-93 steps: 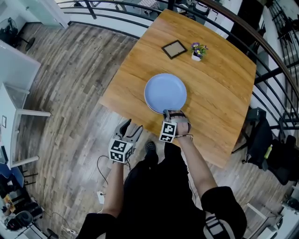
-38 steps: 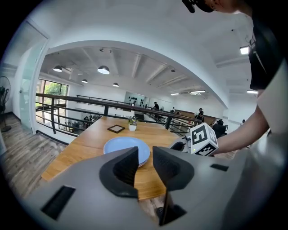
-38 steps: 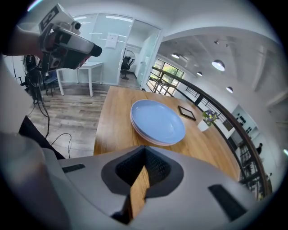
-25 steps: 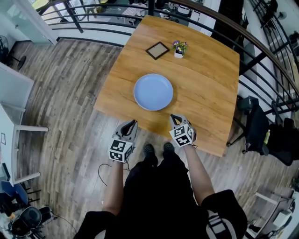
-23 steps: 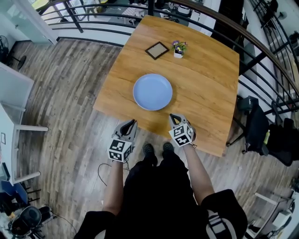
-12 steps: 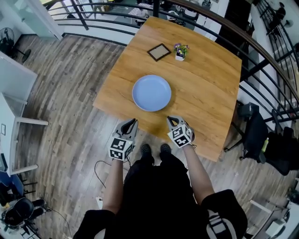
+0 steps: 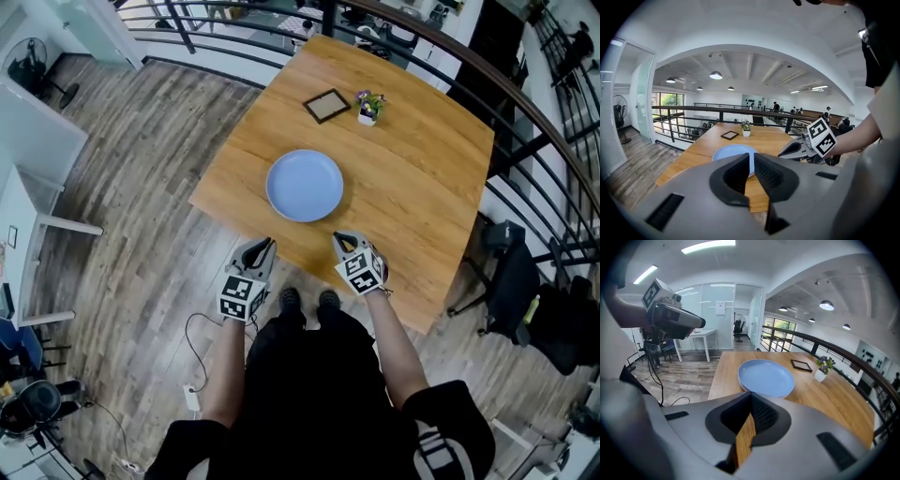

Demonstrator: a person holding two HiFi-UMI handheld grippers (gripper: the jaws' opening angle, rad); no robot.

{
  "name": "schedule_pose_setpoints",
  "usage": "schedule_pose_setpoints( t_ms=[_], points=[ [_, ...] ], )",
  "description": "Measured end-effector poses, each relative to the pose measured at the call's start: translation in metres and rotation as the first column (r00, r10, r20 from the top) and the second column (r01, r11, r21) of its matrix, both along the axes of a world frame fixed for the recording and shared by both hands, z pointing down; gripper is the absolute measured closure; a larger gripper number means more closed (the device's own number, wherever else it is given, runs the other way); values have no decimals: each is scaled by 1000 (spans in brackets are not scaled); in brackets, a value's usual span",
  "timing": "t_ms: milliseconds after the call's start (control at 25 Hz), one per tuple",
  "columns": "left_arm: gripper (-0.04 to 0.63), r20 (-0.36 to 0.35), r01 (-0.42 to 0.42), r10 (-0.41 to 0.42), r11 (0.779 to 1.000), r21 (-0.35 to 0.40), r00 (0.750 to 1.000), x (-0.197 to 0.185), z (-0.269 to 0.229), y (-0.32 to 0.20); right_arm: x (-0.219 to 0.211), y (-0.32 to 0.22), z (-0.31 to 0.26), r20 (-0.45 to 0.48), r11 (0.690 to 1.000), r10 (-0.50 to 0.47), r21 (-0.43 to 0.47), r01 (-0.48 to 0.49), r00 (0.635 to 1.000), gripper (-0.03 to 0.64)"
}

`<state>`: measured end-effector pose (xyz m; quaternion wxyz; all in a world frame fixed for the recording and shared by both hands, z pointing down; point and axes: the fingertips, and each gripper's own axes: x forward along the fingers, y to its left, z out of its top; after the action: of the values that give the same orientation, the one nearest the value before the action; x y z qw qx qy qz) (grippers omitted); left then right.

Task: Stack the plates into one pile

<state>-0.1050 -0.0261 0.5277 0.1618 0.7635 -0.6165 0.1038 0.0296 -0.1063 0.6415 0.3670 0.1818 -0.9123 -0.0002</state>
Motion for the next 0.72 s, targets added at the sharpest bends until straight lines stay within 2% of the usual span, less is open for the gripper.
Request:
schedule_pose_setpoints(
  t_ms=[280,720],
  points=[
    [549,25,42,-42,999,-13,999,12,1,1,6,-1,-6,43,999,-36,-18,37,998,607],
    [549,41,85,-84,996,-26,996,36,2,-3,25,-10,0,48,995,-92,-35,93,995,607]
  ],
)
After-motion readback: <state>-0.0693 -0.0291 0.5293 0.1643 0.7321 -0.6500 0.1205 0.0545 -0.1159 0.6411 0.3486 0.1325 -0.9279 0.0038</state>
